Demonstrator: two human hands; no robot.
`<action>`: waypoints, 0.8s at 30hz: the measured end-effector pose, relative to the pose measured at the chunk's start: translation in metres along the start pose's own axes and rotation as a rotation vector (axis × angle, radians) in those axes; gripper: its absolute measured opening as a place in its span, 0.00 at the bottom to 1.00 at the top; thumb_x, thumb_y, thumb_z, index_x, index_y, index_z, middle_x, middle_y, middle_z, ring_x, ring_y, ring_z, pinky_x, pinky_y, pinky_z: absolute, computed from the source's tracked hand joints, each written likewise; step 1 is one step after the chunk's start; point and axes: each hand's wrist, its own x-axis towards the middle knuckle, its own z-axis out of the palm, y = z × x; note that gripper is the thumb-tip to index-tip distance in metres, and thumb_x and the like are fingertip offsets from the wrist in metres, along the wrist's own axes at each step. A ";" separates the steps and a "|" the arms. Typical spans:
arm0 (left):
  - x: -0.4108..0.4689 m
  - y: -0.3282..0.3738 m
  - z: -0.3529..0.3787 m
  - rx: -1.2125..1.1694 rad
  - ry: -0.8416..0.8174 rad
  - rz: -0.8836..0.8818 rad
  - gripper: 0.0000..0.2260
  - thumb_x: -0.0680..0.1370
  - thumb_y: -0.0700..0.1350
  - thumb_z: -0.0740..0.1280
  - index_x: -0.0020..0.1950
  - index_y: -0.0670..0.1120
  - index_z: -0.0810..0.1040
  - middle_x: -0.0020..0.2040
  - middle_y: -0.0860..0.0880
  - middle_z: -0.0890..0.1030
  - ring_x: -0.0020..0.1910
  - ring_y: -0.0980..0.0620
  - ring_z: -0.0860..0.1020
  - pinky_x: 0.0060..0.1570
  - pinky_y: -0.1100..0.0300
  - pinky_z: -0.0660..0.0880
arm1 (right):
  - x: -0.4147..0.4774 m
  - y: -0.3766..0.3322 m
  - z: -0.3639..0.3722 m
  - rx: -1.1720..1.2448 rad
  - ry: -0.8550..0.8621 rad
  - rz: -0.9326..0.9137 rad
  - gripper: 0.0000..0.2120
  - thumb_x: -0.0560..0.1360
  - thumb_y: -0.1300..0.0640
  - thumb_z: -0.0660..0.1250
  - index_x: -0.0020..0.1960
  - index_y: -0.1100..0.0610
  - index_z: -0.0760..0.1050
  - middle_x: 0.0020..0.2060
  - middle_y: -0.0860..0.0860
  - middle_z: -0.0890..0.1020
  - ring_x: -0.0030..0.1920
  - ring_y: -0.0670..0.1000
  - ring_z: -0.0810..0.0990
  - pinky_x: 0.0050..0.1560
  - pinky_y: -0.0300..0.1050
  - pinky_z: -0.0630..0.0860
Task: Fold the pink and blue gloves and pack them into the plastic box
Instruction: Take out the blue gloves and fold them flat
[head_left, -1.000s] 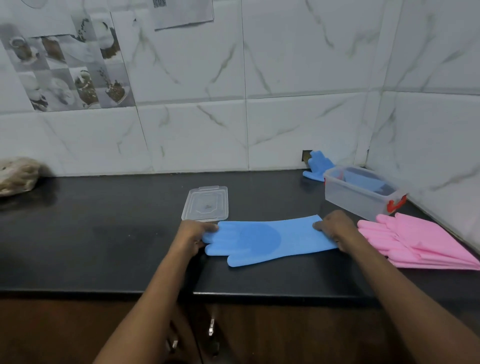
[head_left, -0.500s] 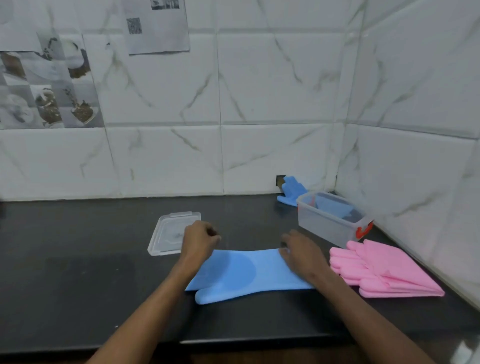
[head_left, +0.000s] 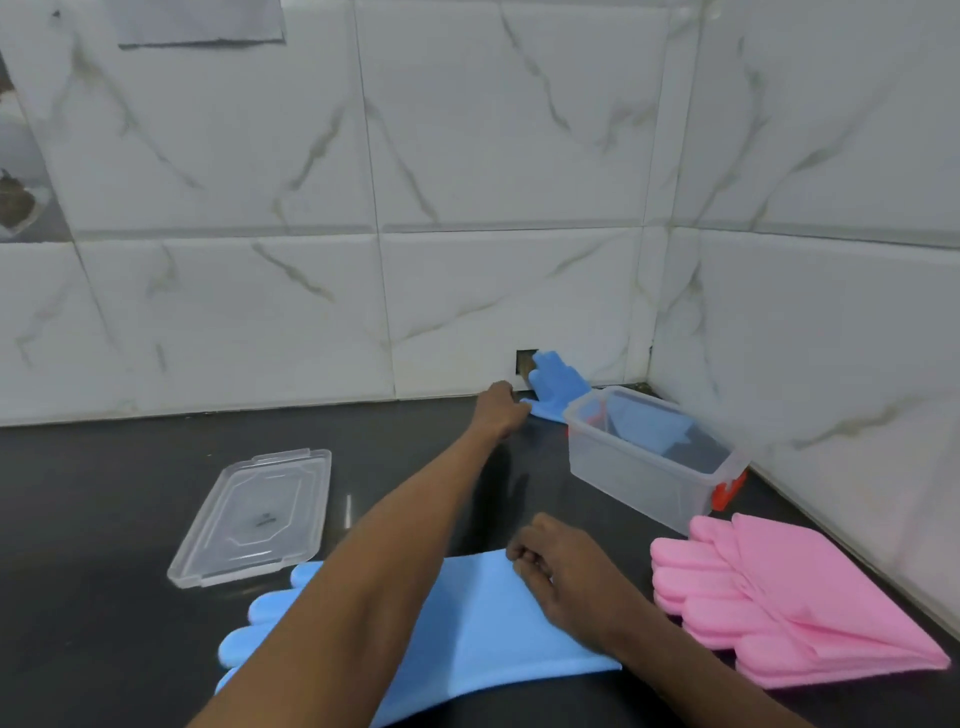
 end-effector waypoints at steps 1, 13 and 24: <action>0.013 0.001 0.009 0.002 -0.016 -0.015 0.23 0.79 0.46 0.64 0.70 0.37 0.69 0.69 0.40 0.73 0.65 0.43 0.73 0.60 0.55 0.70 | 0.000 0.001 0.001 -0.007 0.000 -0.010 0.07 0.77 0.55 0.60 0.48 0.54 0.76 0.43 0.47 0.75 0.42 0.45 0.74 0.45 0.39 0.71; 0.085 -0.008 0.045 -0.513 0.251 -0.249 0.08 0.75 0.42 0.64 0.36 0.42 0.75 0.38 0.42 0.80 0.41 0.42 0.80 0.38 0.56 0.73 | 0.004 0.001 0.004 -0.078 -0.014 -0.038 0.07 0.78 0.56 0.57 0.46 0.56 0.73 0.43 0.52 0.73 0.43 0.52 0.74 0.45 0.45 0.68; 0.074 -0.001 0.050 -0.302 -0.273 0.023 0.19 0.77 0.39 0.65 0.67 0.47 0.78 0.66 0.47 0.75 0.65 0.47 0.74 0.64 0.55 0.71 | 0.005 -0.005 0.000 -0.114 -0.067 0.015 0.10 0.79 0.54 0.54 0.50 0.54 0.73 0.47 0.51 0.72 0.47 0.52 0.74 0.48 0.50 0.71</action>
